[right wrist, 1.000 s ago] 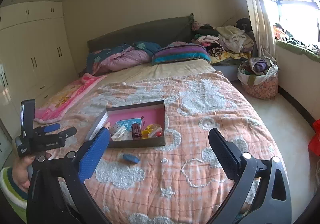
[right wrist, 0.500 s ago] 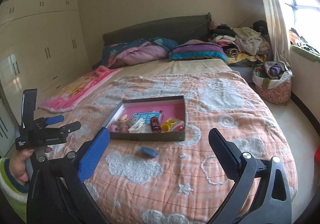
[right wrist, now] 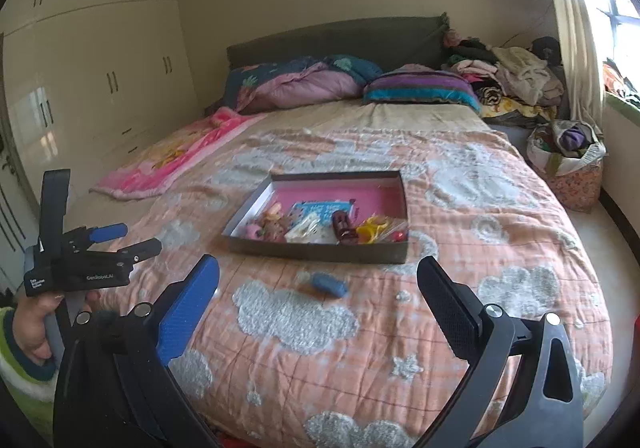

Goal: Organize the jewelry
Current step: 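Withdraw both tools from the tray toward the blue box and clear hair ties, then grasp the small blue box with the right tool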

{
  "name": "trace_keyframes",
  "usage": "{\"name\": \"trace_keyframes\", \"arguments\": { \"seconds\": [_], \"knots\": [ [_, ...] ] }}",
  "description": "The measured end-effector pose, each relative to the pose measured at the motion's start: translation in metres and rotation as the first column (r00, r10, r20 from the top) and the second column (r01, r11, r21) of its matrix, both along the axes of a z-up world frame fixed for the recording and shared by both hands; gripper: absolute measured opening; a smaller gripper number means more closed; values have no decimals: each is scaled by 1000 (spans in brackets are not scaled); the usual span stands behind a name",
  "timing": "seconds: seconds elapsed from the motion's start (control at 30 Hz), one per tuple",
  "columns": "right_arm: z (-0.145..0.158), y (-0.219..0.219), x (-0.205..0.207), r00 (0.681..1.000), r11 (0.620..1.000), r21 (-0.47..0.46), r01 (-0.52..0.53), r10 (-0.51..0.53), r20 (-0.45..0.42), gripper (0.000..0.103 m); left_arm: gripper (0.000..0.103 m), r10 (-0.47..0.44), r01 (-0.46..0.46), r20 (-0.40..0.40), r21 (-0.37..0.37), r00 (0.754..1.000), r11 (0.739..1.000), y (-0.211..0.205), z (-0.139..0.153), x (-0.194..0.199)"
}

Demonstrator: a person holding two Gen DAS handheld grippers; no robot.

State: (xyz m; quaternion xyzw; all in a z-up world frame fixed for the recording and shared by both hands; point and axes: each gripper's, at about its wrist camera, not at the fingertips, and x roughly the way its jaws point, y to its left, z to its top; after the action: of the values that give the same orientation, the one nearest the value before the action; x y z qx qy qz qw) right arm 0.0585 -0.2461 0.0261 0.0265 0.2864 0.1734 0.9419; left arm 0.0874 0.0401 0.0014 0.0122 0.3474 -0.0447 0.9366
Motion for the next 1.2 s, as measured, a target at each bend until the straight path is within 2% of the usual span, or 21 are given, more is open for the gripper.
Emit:
{"name": "trace_keyframes", "arguments": {
  "seconds": [0.23, 0.63, 0.97, 1.2],
  "knots": [
    [-25, 13, 5, 997, 999, -29, -43, 41, -60, 99, 93, -14, 14, -34, 6, 999, 1000, -3, -17, -5],
    [-67, 20, 23, 986, 997, -52, -55, 46, -163, 99, 93, -50, 53, -94, 30, 994, 998, -16, -49, 1],
    [-97, 25, 56, 972, 994, -86, -64, 43, -232, 99, 93, -80, 93, -169, 68, 982, 993, -33, -93, 16],
    [-117, 31, 89, 960, 995, -83, -56, 31, -278, 99, 93, -40, 54, -181, 76, 983, 996, -29, -105, 29]
  ]
}}
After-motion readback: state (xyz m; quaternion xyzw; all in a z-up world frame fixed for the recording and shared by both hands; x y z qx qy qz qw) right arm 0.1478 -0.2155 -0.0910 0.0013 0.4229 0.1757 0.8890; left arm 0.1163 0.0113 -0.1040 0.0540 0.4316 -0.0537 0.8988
